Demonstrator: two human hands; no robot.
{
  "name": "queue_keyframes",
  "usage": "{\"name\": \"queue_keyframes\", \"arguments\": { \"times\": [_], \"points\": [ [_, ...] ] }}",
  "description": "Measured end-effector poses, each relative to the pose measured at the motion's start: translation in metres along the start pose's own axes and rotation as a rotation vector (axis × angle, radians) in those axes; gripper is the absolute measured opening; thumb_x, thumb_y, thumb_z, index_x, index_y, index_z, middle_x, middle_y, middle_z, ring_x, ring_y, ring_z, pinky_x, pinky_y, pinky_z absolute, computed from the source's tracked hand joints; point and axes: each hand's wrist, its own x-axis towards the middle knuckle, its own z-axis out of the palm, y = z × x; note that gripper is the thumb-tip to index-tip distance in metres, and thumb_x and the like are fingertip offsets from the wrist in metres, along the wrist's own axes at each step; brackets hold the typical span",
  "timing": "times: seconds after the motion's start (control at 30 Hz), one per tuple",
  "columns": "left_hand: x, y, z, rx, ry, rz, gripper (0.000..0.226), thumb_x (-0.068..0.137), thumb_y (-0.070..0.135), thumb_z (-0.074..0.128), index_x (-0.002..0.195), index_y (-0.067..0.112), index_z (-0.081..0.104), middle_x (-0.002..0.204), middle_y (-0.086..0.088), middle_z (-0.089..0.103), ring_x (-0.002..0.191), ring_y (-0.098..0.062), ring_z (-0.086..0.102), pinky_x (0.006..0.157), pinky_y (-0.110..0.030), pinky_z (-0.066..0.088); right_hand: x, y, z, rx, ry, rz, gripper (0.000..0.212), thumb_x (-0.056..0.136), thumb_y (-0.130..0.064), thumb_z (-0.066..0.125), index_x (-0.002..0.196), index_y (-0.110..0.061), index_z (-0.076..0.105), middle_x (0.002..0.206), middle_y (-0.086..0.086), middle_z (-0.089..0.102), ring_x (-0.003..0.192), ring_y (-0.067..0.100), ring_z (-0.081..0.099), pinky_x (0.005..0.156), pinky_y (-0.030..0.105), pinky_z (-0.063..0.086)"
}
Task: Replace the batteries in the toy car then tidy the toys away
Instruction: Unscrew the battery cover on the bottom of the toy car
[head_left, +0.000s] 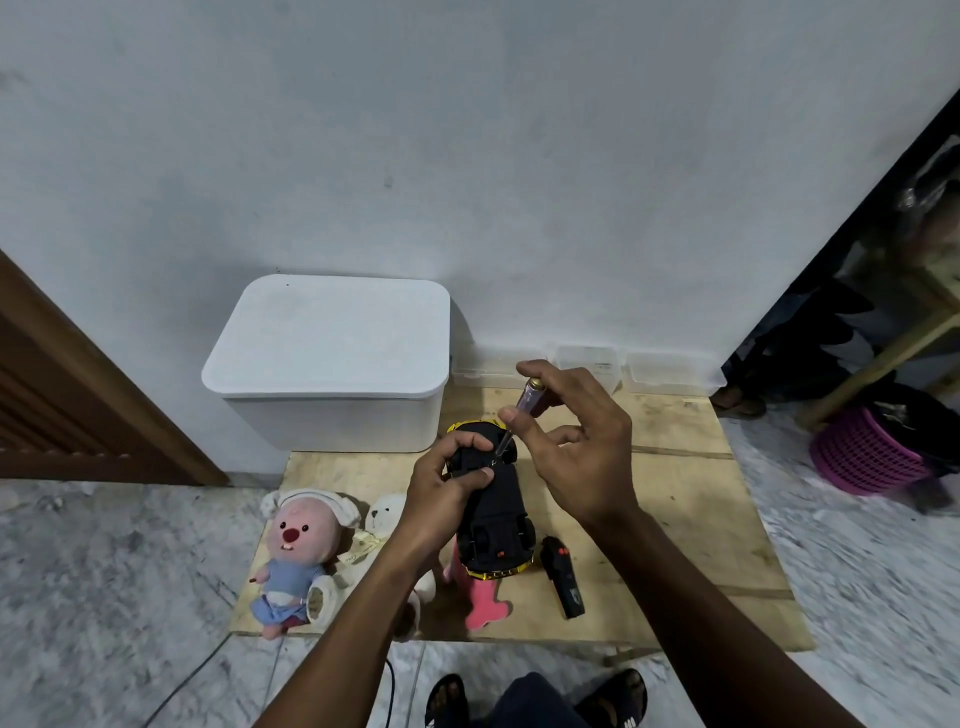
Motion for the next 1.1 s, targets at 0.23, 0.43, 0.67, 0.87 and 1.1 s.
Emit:
{"name": "queue_keyframes", "arguments": {
  "times": [0.23,0.43,0.67,0.87,1.1],
  "points": [
    [-0.0009,0.0008,-0.0004,-0.011,0.005,-0.02,0.032,0.083,-0.012,0.061,0.09,0.019,0.069,0.115,-0.014,0.066,0.094,-0.027,0.064,0.075,-0.038,0.057,0.0,0.0045,-0.0008,0.011,-0.01,0.054,0.059,0.088,-0.008,0.069,0.139,-0.034,0.052,0.102,-0.006,0.069,0.091,0.017,0.07,0.05,0.044,0.059],
    [0.0005,0.0039,0.0006,-0.015,-0.008,-0.007,0.028,0.083,-0.012,0.061,0.095,0.013,0.068,0.114,-0.017,0.065,0.091,-0.026,0.064,0.075,-0.039,0.057,-0.0019,0.0012,0.001,0.006,0.004,-0.024,0.048,0.084,-0.007,0.077,0.126,-0.026,0.063,0.096,-0.001,0.064,0.086,0.016,0.065,0.043,0.035,0.054],
    [-0.0006,0.0046,-0.0005,-0.016,-0.007,-0.011,0.029,0.083,-0.012,0.06,0.095,0.012,0.068,0.113,-0.016,0.066,0.091,-0.025,0.064,0.076,-0.039,0.057,-0.0006,-0.0013,0.0016,-0.009,-0.001,0.015,0.042,0.085,-0.009,0.075,0.124,-0.023,0.065,0.097,-0.004,0.067,0.087,0.015,0.068,0.041,0.039,0.054],
    [0.001,0.0006,-0.0008,-0.004,0.0,-0.018,0.032,0.082,-0.012,0.06,0.092,0.017,0.068,0.115,-0.017,0.065,0.094,-0.027,0.063,0.076,-0.038,0.056,-0.0006,0.0054,0.0032,0.01,0.002,0.013,0.06,0.086,-0.008,0.074,0.139,-0.028,0.054,0.094,-0.007,0.064,0.087,0.015,0.066,0.041,0.042,0.055],
    [0.0036,0.0012,0.0015,-0.01,-0.016,-0.012,0.03,0.082,-0.012,0.061,0.093,0.015,0.068,0.114,-0.014,0.065,0.095,-0.026,0.064,0.076,-0.037,0.058,0.0017,0.0041,0.0023,-0.025,0.021,-0.016,0.052,0.084,-0.009,0.077,0.129,-0.03,0.061,0.099,-0.005,0.066,0.089,0.012,0.066,0.036,0.041,0.05]
  ]
}}
